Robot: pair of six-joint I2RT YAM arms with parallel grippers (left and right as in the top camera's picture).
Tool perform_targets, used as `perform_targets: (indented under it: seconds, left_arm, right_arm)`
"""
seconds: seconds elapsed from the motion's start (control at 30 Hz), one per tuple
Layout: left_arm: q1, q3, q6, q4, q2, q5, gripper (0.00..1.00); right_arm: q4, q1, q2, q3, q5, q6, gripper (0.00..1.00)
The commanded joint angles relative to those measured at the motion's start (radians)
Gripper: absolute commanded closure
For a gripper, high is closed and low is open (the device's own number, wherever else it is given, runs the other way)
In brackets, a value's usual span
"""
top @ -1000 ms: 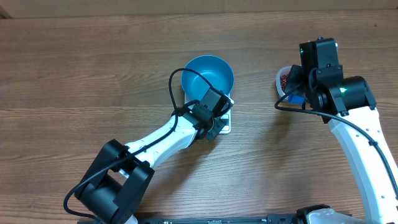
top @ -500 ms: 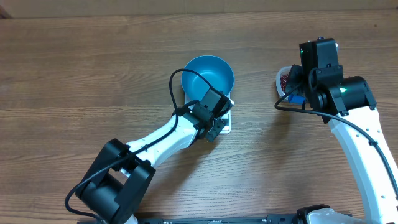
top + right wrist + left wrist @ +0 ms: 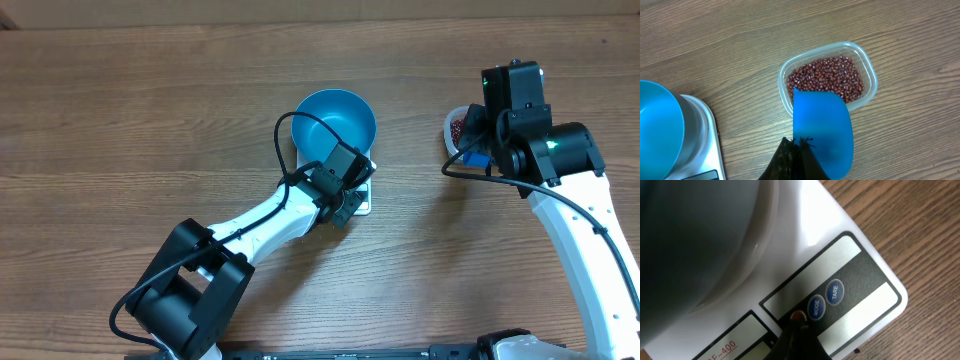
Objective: Scoop item into bowl and weigh 150g on scale
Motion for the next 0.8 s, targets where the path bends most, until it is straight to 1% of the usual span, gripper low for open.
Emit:
perform_targets:
  seconds: [0.0, 0.77]
  left_arm:
    - [0.003, -0.007, 0.005, 0.009, 0.016, 0.013, 0.96]
    - [0.003, -0.007, 0.013, 0.026, 0.03, 0.013, 0.96]
  right_arm:
    - [0.009, 0.004, -0.009, 0.034, 0.002, 0.004, 0.96]
    - [0.001, 0.004, -0.009, 0.034, -0.009, 0.007, 0.96]
